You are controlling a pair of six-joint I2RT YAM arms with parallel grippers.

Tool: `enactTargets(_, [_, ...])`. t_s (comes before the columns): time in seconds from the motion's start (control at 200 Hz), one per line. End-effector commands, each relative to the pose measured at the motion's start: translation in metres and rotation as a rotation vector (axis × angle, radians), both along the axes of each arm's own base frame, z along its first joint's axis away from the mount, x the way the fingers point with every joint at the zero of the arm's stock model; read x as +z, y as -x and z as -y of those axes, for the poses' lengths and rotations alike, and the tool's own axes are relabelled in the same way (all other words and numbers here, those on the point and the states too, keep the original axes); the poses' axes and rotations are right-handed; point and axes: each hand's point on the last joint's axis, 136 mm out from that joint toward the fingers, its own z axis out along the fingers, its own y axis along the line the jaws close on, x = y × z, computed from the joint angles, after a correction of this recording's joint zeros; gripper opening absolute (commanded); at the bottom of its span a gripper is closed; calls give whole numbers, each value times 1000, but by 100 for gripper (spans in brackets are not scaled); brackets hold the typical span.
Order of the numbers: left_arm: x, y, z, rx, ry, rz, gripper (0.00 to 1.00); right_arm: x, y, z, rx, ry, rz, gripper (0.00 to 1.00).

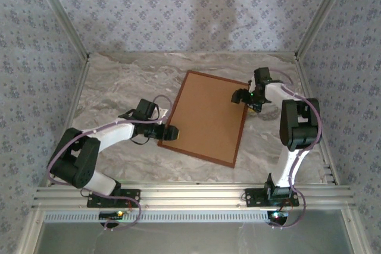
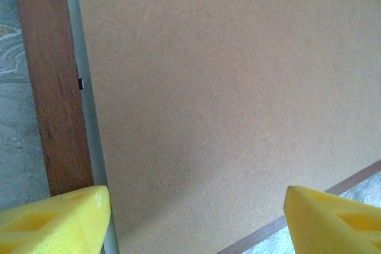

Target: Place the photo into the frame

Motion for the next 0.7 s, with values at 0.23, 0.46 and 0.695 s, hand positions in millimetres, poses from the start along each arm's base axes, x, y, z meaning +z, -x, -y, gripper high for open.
enactTargets(0.23, [11,-33,-39,186,-180,104,87,9,-19,11,29,84,72,84])
enactTargets(0.46, [39,-66,-40,232,-108,198,89,15,-18,12,21,96,105,84])
enactTargets(0.695, [51,-98,2,146,13,166,83,8,-18,9,8,61,104,84])
